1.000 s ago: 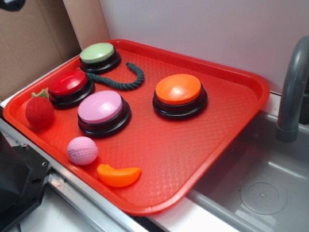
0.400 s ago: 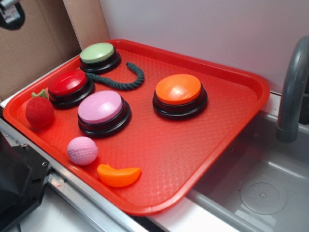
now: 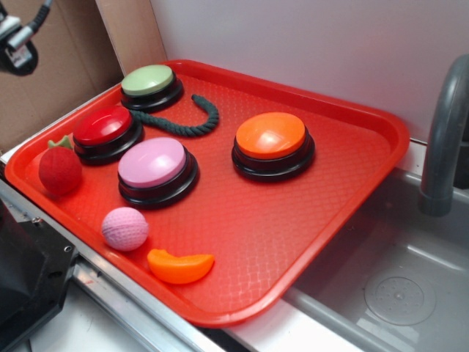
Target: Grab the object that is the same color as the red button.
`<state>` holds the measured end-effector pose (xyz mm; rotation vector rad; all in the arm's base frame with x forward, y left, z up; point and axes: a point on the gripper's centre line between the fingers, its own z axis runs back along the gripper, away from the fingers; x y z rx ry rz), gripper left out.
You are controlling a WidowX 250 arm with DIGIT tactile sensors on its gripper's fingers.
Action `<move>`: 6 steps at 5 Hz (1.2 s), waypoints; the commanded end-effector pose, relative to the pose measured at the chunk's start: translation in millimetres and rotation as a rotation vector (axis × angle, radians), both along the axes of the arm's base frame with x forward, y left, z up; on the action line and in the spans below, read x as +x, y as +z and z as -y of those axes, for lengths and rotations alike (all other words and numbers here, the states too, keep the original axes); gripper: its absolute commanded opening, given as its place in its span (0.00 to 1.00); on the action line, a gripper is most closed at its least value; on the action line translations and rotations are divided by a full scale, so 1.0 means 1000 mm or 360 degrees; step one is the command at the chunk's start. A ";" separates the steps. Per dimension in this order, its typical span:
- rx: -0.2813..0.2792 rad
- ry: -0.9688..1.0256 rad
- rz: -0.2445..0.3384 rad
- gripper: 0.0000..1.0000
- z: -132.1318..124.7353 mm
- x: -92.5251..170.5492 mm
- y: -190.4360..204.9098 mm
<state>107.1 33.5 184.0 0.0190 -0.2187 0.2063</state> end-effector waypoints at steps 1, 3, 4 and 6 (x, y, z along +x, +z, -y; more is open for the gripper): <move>-0.0018 0.0221 0.0048 1.00 -0.036 -0.013 -0.037; -0.0014 0.0328 0.0077 1.00 -0.061 -0.012 -0.073; -0.0002 0.0380 0.0091 1.00 -0.067 -0.005 -0.087; 0.0016 0.0366 0.0064 1.00 -0.075 0.010 -0.115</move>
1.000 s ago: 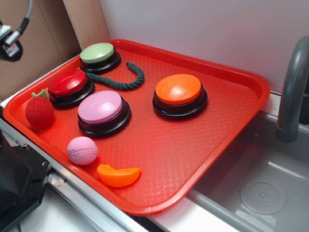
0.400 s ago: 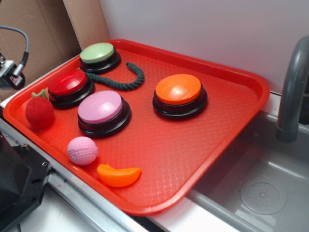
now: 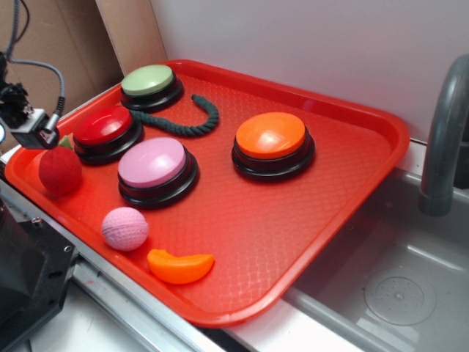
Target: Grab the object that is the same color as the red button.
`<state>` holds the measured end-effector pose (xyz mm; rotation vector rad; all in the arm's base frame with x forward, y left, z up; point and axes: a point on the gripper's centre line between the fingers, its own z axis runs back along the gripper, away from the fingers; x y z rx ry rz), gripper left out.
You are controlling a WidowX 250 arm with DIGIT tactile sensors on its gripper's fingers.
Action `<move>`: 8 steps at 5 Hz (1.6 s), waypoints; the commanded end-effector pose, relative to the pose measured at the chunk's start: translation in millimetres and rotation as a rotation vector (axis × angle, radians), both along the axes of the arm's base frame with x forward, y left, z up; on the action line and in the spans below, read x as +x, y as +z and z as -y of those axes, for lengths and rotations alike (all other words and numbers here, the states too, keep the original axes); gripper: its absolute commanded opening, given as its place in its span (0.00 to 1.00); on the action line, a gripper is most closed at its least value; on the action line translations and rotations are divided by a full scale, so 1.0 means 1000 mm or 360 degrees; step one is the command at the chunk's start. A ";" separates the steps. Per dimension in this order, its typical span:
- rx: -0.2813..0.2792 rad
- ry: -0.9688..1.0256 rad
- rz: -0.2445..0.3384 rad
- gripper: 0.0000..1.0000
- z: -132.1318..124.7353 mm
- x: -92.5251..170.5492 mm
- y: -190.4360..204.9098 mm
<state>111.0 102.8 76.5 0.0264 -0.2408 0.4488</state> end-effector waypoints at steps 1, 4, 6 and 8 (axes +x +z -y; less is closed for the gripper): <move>0.0031 -0.0044 0.0033 1.00 -0.008 0.010 -0.024; 0.0013 -0.0084 -0.0005 1.00 -0.010 0.019 -0.051; 0.0005 -0.0087 0.0012 0.00 -0.010 0.023 -0.057; 0.0030 -0.0155 -0.0021 0.00 -0.007 0.027 -0.053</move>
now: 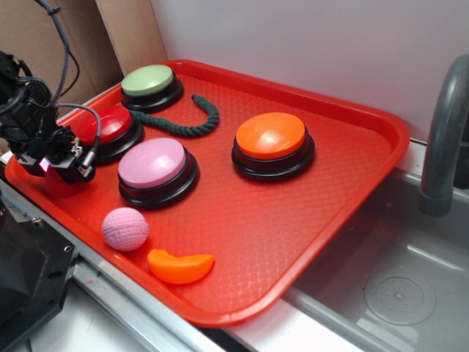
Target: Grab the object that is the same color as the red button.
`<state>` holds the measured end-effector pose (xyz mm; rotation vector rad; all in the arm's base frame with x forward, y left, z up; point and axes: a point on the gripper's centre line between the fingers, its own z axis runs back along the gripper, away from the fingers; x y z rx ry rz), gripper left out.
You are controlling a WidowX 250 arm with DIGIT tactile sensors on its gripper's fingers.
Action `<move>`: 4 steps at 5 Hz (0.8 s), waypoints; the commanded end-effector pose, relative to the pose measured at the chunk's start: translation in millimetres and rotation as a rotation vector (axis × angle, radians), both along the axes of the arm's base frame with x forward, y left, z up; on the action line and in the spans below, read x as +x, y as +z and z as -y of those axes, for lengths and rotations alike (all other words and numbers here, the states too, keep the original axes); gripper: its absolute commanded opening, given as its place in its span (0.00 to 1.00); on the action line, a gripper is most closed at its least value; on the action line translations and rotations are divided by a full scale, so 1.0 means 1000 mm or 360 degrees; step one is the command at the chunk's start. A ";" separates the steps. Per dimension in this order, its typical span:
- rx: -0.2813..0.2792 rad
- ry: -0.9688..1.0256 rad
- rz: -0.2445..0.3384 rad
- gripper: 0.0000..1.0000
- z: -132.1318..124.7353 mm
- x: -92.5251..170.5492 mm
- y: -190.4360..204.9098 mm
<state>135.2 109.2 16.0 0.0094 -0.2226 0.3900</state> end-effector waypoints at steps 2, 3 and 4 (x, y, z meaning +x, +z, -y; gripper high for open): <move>0.0029 -0.0135 -0.0040 0.00 0.019 -0.002 0.062; -0.0035 -0.0254 0.0005 0.00 0.043 0.014 0.096; -0.0078 -0.0414 -0.0019 0.00 0.076 0.035 0.122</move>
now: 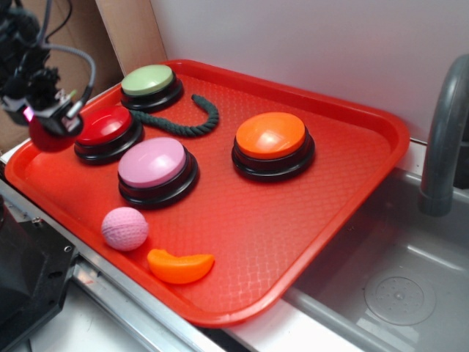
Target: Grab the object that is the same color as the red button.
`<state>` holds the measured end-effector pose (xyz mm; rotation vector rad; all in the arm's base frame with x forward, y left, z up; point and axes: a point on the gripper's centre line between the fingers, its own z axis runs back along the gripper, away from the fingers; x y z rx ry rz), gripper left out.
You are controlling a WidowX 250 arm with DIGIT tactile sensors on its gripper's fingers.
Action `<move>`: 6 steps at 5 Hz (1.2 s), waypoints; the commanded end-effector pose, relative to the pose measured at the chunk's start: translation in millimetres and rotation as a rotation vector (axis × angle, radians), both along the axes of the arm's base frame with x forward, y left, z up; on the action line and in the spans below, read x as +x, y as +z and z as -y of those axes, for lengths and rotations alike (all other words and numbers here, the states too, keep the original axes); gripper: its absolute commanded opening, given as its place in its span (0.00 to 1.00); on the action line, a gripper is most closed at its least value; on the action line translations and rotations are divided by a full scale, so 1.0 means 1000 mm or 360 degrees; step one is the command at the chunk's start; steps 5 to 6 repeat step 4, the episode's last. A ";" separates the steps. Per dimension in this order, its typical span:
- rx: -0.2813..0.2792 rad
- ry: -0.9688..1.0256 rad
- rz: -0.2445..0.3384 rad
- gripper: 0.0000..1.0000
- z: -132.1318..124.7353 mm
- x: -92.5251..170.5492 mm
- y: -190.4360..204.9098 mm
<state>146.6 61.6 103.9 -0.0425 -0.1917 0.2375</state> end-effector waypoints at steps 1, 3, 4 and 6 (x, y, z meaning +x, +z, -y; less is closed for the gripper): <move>-0.0024 -0.0346 0.0022 0.00 0.059 0.036 0.048; -0.0066 -0.0523 -0.0026 0.00 0.079 0.040 0.044; -0.0125 -0.0515 -0.0248 1.00 0.063 0.033 0.046; -0.0125 -0.0515 -0.0248 1.00 0.063 0.033 0.046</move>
